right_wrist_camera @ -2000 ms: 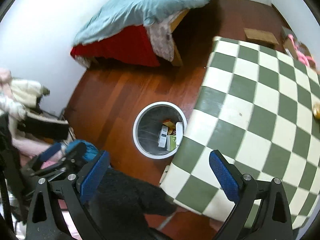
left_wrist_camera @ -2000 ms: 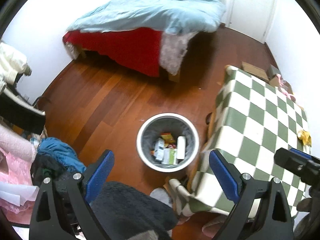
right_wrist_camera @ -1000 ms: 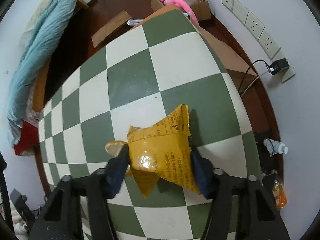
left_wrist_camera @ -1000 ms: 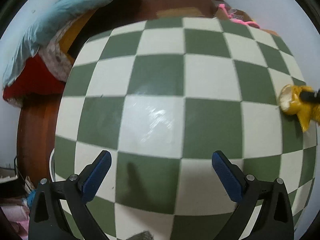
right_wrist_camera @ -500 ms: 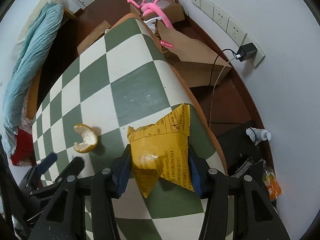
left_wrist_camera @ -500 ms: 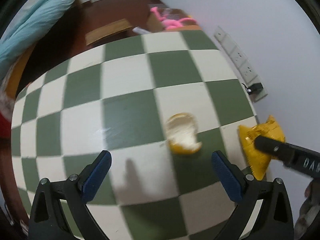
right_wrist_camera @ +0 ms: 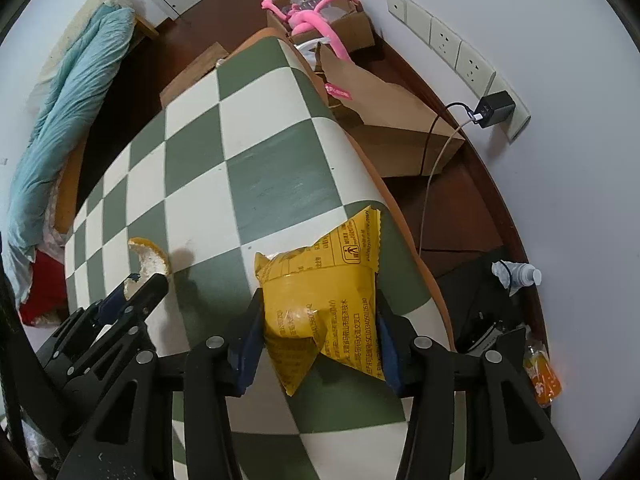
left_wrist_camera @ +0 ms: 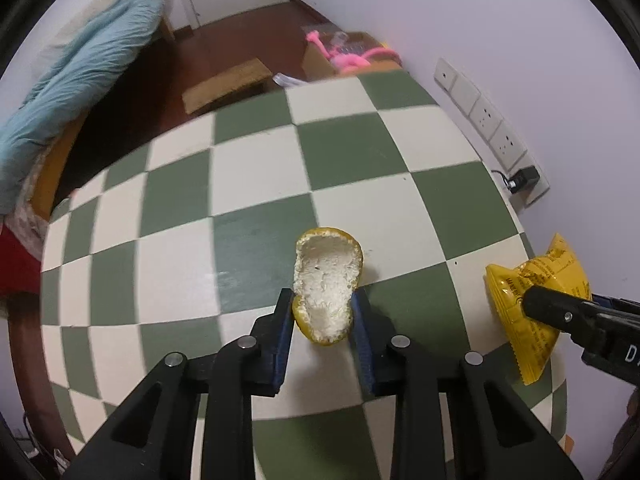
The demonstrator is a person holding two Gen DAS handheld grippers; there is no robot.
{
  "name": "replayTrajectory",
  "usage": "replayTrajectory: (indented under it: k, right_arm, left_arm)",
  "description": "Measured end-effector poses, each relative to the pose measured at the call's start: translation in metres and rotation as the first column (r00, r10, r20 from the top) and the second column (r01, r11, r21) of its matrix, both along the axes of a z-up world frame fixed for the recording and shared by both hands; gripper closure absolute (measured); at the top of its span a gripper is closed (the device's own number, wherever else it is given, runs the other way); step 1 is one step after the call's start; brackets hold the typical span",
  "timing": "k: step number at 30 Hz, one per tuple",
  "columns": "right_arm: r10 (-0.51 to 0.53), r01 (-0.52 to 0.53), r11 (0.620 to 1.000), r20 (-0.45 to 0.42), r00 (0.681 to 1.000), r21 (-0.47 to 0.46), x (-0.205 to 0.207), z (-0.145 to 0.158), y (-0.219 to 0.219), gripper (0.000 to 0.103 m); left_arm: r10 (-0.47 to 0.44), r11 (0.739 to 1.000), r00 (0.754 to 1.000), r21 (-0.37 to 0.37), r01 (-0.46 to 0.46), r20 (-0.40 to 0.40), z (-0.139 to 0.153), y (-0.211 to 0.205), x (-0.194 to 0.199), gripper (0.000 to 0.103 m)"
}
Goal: Collect trash
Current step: 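Carry the peel and snack bag over the bin and release both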
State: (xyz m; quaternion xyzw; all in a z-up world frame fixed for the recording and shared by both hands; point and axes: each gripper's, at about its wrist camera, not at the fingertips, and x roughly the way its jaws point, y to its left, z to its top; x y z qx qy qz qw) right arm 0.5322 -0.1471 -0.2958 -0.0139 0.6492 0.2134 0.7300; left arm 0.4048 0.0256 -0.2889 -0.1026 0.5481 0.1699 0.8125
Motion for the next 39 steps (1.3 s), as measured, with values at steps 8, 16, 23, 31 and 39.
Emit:
replayTrajectory:
  k: [8, 16, 23, 31, 39]
  right_arm:
    - [0.068, -0.072, 0.995, 0.057, 0.996, 0.064, -0.041, 0.047, 0.008, 0.052]
    - [0.185, -0.203, 0.968, 0.126, 0.975, 0.149, -0.112, 0.111, 0.046, 0.052]
    - [0.312, -0.342, 0.91, 0.155, 0.937, 0.234, -0.193, 0.154, 0.11, 0.052]
    - [0.474, -0.491, 0.823, 0.133, 0.871, 0.287, -0.293, 0.155, 0.211, 0.053]
    - [0.6, -0.582, 0.773, 0.01, 0.8, 0.253, -0.385, 0.079, 0.315, 0.053]
  left_arm:
    - [0.036, 0.998, 0.994, 0.041, -0.04, 0.106, 0.062, 0.011, -0.049, 0.078]
    - [0.104, 0.987, 0.97, 0.095, -0.127, 0.222, 0.135, 0.041, -0.123, 0.078]
    - [0.196, 0.965, 0.939, 0.115, -0.236, 0.283, 0.181, 0.087, -0.218, 0.078]
    - [0.356, 0.908, 0.892, 0.123, -0.401, 0.279, 0.185, 0.159, -0.329, 0.078]
    - [0.534, 0.834, 0.833, 0.074, -0.547, 0.143, 0.114, 0.23, -0.419, 0.078]
